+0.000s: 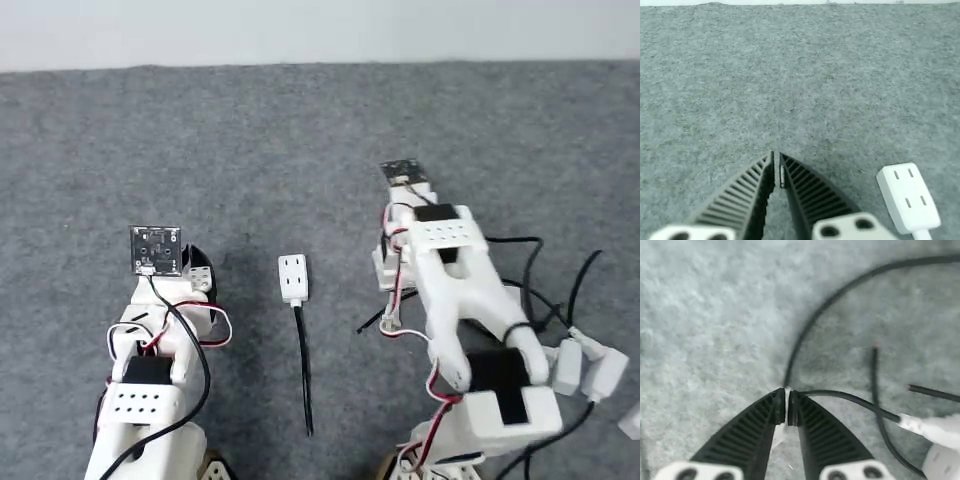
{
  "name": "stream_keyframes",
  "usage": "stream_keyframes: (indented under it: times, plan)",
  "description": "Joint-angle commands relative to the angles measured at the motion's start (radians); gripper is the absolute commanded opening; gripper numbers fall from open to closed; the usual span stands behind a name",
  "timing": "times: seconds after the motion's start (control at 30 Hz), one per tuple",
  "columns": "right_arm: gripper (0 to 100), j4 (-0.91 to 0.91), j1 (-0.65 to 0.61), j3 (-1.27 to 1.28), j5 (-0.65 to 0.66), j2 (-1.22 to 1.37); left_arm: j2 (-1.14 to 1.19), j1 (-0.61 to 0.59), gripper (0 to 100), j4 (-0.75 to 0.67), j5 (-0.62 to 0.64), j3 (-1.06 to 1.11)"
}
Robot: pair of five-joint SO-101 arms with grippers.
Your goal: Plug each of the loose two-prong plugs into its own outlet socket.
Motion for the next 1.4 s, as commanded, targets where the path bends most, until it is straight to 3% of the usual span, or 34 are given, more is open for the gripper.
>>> stream_keyframes:
  times: [0.0,0.23,0.57,0.8,1.07,1.27,1.37]
  plan:
    - [1.0,-0.019,0.027,0.037,-0.008,-0.077,-0.014,-0.009,1,-0.034,0.009,-0.01]
    - [1.0,-0.027,-0.064,0.069,-0.006,-0.018,-0.014,-0.009,1,-0.034,0.009,-0.01]
    - [1.0,-0.027,-0.064,0.054,-0.018,-0.015,-0.014,-0.009,1,-0.034,0.009,-0.01]
    - [1.5,-0.062,-0.071,0.058,-0.169,0.008,-0.014,-0.011,1,-0.034,0.009,-0.01]
    - [1.6,-0.053,-0.076,0.026,-0.18,0.062,-0.015,-0.011,1,-0.034,0.009,-0.01]
    - [9.5,-0.031,-0.134,0.026,-0.18,0.062,-0.015,-0.011,1,-0.034,0.009,-0.01]
    - [8.4,-0.031,-0.13,0.026,-0.18,0.062,-0.015,-0.011,1,-0.034,0.009,-0.01]
